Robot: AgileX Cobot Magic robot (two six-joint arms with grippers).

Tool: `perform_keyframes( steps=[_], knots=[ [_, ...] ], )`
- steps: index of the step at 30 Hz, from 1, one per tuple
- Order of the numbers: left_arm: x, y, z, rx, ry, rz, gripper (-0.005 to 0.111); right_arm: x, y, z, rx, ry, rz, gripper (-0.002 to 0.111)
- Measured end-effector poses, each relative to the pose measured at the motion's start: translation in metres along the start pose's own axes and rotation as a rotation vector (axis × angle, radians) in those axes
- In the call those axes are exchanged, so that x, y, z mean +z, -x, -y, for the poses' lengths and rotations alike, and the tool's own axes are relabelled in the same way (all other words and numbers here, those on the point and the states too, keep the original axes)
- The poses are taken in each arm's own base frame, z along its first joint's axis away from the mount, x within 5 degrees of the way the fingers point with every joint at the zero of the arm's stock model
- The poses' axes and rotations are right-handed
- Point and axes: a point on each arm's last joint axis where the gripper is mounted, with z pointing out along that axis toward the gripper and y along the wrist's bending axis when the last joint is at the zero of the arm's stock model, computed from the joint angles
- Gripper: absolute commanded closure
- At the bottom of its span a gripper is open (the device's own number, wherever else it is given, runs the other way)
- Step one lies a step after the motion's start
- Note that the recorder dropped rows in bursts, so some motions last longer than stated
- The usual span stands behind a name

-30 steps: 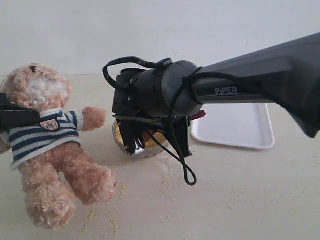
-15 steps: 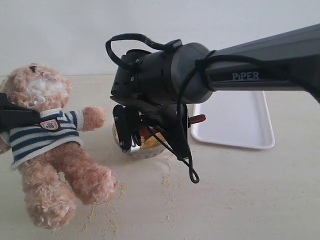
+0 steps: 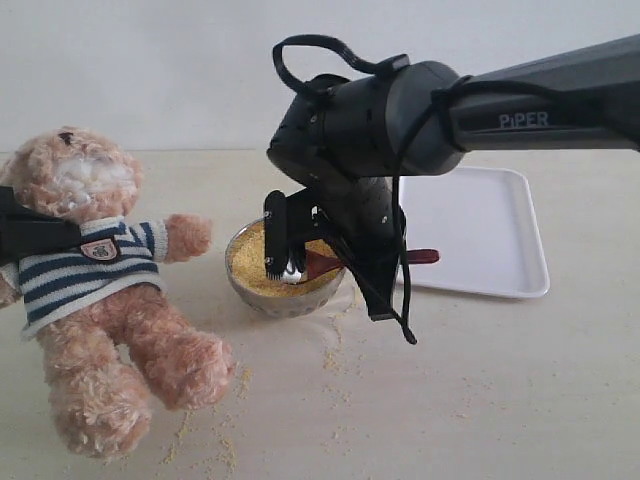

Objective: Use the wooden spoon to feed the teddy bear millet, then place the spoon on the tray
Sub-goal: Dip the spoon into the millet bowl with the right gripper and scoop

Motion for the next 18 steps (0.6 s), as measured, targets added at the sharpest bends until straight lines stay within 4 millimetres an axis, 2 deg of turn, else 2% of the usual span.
perform_keyframes(
  steps=[10,13,16,18],
  knots=[
    [0.000,0.000,0.000,0.000,0.000,0.000,0.102,0.002,0.000,0.001,0.079,0.094,0.084,0.108],
    [0.000,0.000,0.000,0.000,0.000,0.000,0.102,-0.011,-0.001,0.014,0.154,0.178,0.173,0.108],
    [0.000,0.000,0.000,0.000,0.000,0.000,0.102,-0.021,-0.013,0.032,0.225,0.242,0.215,0.108],
    [0.000,0.000,0.000,0.000,0.000,0.000,0.102,-0.022,-0.017,0.034,0.239,0.293,0.232,0.108]
  ],
)
